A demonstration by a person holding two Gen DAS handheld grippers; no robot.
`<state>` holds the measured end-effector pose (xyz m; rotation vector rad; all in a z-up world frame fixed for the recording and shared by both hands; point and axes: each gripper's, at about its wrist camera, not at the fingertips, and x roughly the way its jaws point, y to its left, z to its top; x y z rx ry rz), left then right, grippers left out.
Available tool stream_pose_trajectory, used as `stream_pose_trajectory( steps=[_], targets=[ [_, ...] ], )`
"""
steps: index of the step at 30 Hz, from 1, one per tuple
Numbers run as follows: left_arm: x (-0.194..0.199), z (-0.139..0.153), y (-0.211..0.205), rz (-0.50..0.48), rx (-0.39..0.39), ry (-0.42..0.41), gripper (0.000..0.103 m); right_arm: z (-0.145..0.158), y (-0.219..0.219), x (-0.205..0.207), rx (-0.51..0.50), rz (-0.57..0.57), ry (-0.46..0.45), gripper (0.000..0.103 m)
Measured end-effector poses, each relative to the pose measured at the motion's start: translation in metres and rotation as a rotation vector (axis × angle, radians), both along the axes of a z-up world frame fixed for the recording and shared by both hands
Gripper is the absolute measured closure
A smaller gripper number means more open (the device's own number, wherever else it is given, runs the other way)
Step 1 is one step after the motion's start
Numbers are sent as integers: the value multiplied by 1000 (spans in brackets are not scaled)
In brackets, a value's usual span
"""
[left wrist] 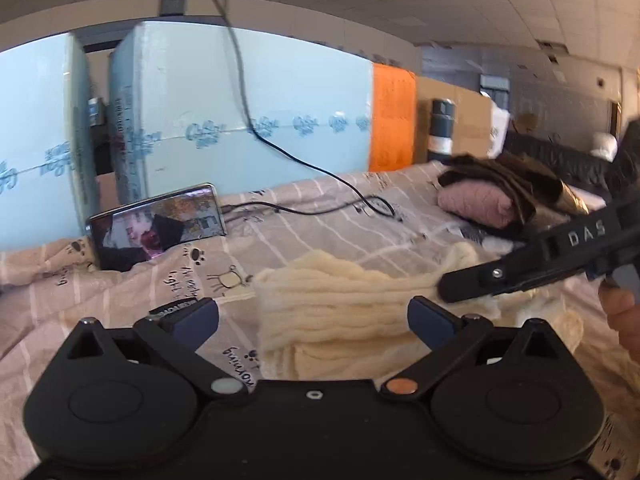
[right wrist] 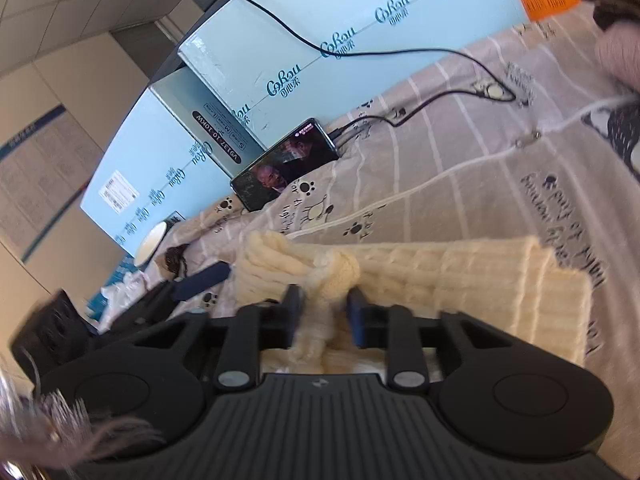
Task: Fold clothes
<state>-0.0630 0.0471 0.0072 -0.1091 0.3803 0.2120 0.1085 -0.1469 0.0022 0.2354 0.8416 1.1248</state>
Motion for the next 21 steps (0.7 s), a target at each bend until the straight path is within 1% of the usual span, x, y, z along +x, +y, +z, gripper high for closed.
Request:
stream_pose_trajectory(
  steps=[2, 4, 5, 6, 8, 9, 12, 15, 16, 18, 19, 20, 21],
  targets=[
    [-3, 4, 3, 19, -46, -36, 0, 7, -10, 4, 15, -23, -28, 89],
    [3, 4, 3, 53, -37, -26, 0, 10, -14, 6, 6, -8, -43, 89],
    [7, 1, 1, 75, -14, 5, 0, 11, -16, 6, 0, 0, -51, 89],
    [13, -4, 1, 85, 8, 49, 0, 9, -12, 5, -27, 6, -64, 88],
    [22, -16, -1, 95, 28, 123, 0, 0, -5, 3, -76, 7, -89, 87],
    [23, -19, 0, 102, 26, 128, 0, -4, -3, 3, -93, 2, -100, 88],
    [25, -23, 7, 111, -12, 144, 0, -6, 1, 1, -101, 2, -136, 85],
    [23, -20, 5, 116, -12, 136, 0, -4, 5, -6, -123, 6, -201, 84],
    [22, -18, 4, 114, -11, 137, 0, -2, 4, -7, -128, 4, -202, 83],
    [13, -9, 8, 95, -66, 100, 0, 4, 2, -9, -128, 3, -191, 74],
    [6, -3, 12, 80, -126, 65, 0, 7, 0, -10, -123, 14, -181, 54],
    [-1, 0, 16, 82, -183, 37, 0, 12, -3, -11, -118, 18, -181, 31],
    [-8, 3, 21, 85, -239, 10, 0, 16, -7, -14, -112, 9, -201, 24]
  ],
)
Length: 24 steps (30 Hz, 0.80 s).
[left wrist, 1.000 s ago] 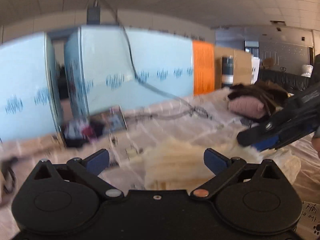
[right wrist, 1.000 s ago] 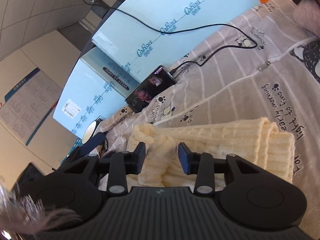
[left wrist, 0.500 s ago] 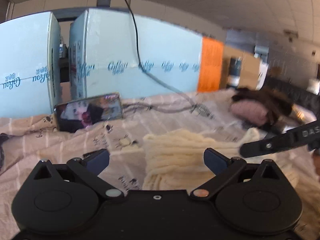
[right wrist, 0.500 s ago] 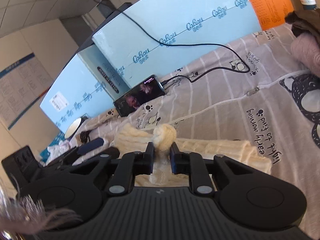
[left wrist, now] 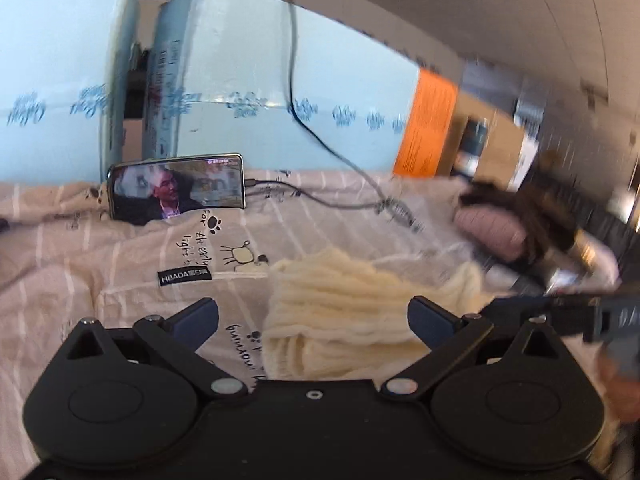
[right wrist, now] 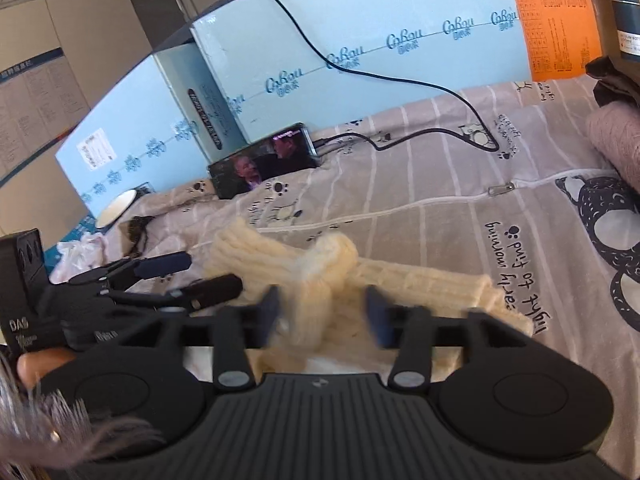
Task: Fold clothes
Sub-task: 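Grasp the folded sweater bundle with both grippers and lift it off the bed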
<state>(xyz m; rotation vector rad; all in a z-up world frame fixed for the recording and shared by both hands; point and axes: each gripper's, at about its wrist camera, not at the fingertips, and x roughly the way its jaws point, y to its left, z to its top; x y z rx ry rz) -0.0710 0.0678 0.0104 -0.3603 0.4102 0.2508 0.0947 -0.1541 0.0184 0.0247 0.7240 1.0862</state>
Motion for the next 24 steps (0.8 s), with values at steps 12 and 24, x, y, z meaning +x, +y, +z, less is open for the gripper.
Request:
stream_pose_trajectory(
  steps=[12, 24],
  targets=[
    [-15, -38, 6, 15, -367, -2, 0, -22, -74, 44, 145, -177, 266, 20],
    [2, -44, -22, -22, -234, -7, 2, -44, -71, 55, 181, -168, 308, 19]
  ],
)
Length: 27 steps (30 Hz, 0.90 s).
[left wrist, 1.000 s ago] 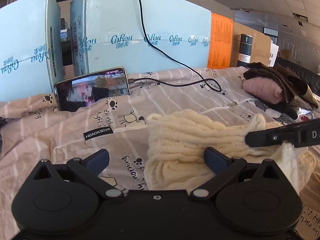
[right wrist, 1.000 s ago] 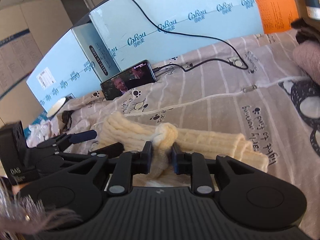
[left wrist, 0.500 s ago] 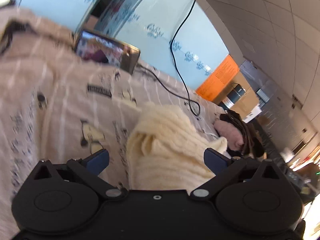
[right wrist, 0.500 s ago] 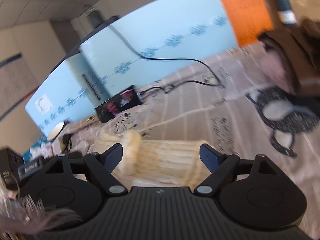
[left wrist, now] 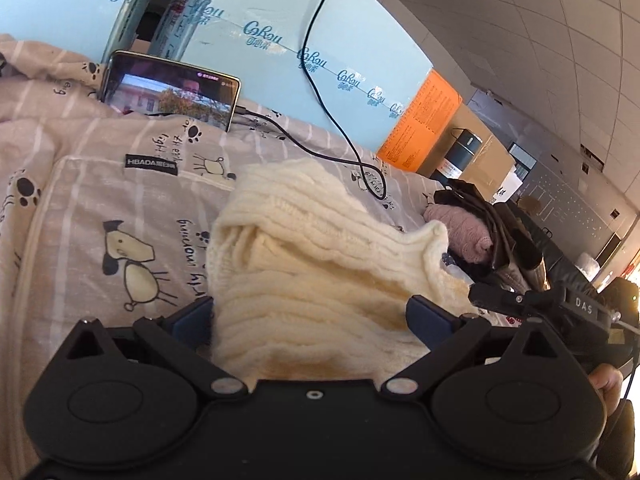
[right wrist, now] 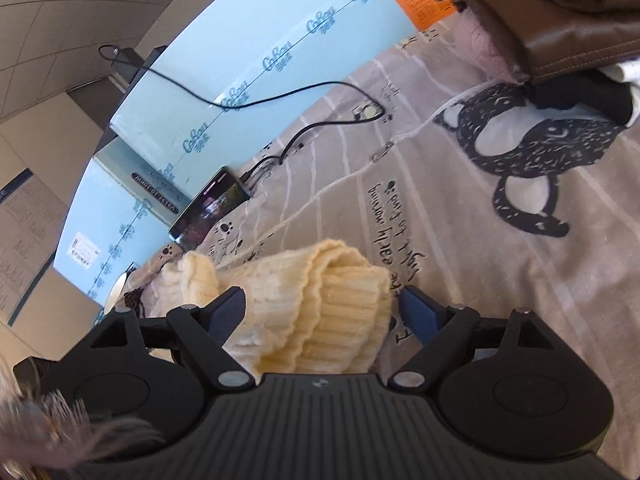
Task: Fold clothes
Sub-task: 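Grasp the folded sweater bundle with both grippers and lift it off the bed, then carry the bundle with both grippers onto the pink surface beside the white bowl and release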
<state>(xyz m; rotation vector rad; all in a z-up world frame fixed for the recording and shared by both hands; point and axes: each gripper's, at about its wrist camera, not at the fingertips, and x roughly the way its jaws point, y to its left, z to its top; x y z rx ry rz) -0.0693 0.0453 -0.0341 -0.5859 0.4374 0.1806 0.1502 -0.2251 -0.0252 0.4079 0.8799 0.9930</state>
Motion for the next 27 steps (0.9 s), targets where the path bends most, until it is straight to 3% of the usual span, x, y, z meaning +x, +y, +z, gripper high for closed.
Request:
stream_pose_trajectory(
  steps=[3, 4, 6, 7, 11, 19, 27],
  targets=[
    [5, -1, -3, -16, 6, -5, 2, -3, 9, -5, 44, 35, 24, 25],
    [5, -1, -3, -19, 3, -11, 3, -6, 14, -7, 46, 57, 37, 39],
    [5, -1, -4, -27, -2, -24, 12, -7, 23, -13, 19, 58, 0, 48],
    [5, -1, -3, -32, -13, -34, 23, -7, 26, -16, 16, 58, -15, 53],
    [0, 2, -4, -35, -14, -75, 42, -9, 23, -13, 65, 40, 35, 67],
    [-34, 32, -6, -6, 63, -220, 47, 17, 26, -28, 149, 50, 7, 71],
    [-106, 61, 18, 163, 200, -302, 47, 53, 92, -74, 192, 207, -80, 71]
  ],
)
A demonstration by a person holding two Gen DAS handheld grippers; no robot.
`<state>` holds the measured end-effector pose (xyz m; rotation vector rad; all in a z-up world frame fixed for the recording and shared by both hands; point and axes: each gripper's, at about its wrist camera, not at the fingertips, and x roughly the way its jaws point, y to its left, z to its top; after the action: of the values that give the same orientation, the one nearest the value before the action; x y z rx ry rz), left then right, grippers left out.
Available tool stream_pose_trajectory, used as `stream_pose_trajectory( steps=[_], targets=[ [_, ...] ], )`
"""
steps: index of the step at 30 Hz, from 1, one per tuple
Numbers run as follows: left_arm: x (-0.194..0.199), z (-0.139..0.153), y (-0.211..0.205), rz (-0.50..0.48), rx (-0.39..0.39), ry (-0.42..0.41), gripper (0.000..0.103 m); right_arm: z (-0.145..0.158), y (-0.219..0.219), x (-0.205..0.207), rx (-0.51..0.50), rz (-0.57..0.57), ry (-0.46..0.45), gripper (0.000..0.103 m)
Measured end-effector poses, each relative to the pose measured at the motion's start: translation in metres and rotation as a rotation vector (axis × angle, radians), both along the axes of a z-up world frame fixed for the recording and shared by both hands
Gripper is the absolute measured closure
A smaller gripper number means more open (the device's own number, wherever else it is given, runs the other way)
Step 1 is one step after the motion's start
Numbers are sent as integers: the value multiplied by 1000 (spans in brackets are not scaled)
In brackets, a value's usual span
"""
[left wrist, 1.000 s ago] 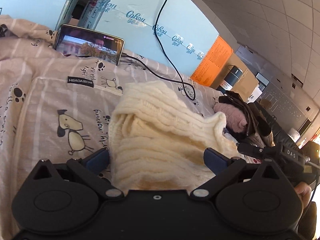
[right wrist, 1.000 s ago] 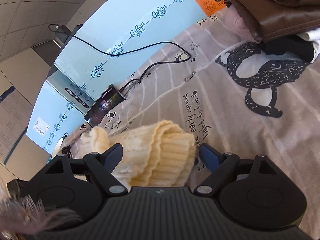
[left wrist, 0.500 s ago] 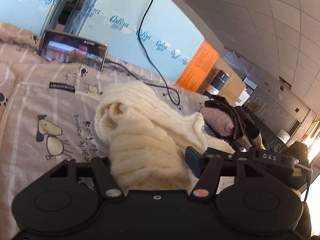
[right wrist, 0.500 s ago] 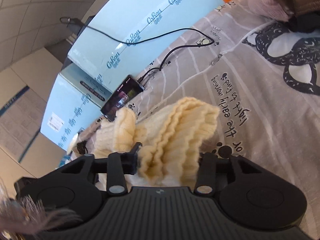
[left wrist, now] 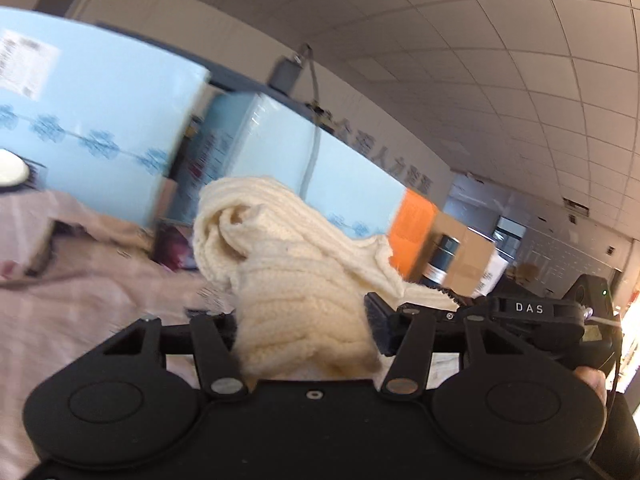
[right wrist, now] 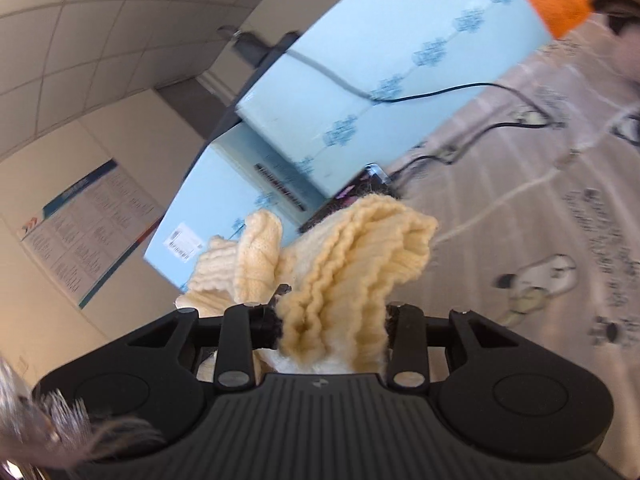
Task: Fold clothes
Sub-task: 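Carry the bundle with both grippers onto the pink surface beside the white bowl and release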
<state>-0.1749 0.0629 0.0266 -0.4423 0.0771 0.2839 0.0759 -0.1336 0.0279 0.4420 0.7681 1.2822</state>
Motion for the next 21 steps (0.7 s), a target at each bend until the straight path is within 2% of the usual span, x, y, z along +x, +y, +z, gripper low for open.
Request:
stream_pose_trajectory(
  steps=[6, 9, 12, 15, 17, 21],
  targets=[
    [-57, 6, 43, 172, 12, -16, 47, 16, 87, -45, -18, 153, -102, 71],
    [-83, 9, 68, 258, 20, -9, 47, 12, 133, -70, -10, 228, -149, 71],
    [-104, 11, 94, 344, 25, 26, 47, 8, 181, -92, -17, 288, -163, 71],
    [-119, 7, 123, 417, -15, 60, 47, 7, 227, -109, -27, 335, -167, 71],
    [-124, 4, 139, 470, -12, 97, 47, 5, 255, -119, -36, 357, -165, 71],
    [-130, -6, 163, 526, -37, 132, 47, -4, 297, -132, -51, 373, -168, 71]
  ],
)
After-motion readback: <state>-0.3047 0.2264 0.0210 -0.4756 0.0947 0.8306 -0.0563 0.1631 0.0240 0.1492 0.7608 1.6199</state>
